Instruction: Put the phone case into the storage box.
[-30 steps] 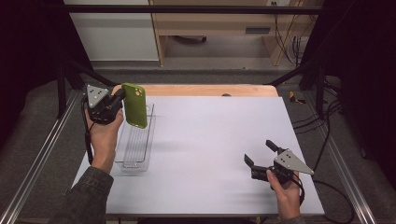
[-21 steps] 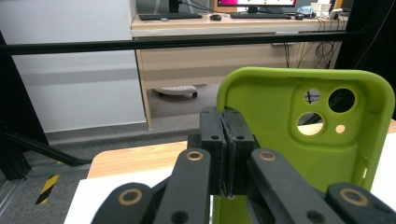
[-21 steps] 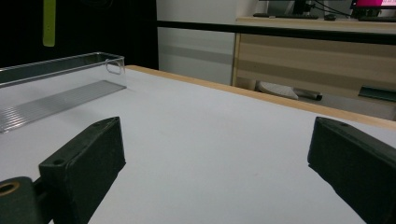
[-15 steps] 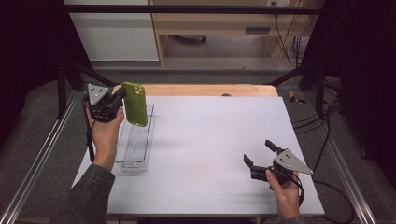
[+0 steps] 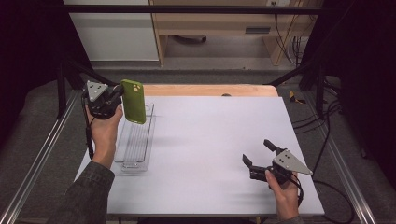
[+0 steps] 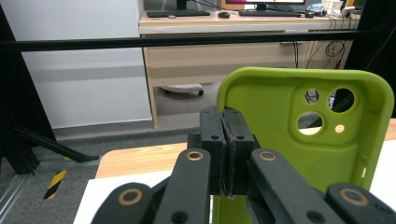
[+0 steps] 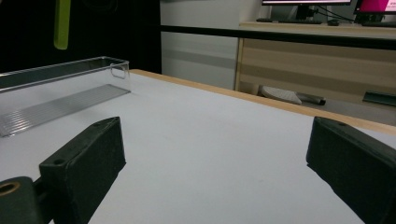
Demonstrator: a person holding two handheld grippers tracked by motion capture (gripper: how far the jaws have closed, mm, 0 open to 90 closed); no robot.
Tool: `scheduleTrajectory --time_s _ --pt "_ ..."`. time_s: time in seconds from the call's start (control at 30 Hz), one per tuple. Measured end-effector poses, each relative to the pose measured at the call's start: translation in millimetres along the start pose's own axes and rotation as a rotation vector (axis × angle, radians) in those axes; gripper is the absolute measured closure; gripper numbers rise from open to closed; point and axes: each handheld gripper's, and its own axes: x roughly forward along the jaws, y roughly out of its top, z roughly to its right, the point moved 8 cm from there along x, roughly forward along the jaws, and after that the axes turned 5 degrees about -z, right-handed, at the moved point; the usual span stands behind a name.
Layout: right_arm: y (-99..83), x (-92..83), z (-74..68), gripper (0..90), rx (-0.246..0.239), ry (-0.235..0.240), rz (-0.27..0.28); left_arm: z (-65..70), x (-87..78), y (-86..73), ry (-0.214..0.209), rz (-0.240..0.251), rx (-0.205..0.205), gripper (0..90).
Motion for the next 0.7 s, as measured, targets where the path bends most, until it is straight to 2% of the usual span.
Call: scheduleTrajectory --time_s 0.2,0.47,0.7 --pt "1.6 0.9 -3.4 3.9 -0.003 0.014 0.003 1.6 5.2 -2.0 -0.001 -0.004 -0.001 87.5" --pt "1.9 1.0 -3.8 3.5 0.002 0.014 0.005 0.4 12.1 -5.5 -0.01 -0.018 -0.024 87.6" --pt "2.6 1.6 -4.6 3.3 0.002 0.019 0.006 -2.0 13.1 -4.4 0.008 -0.01 -0.019 87.6"
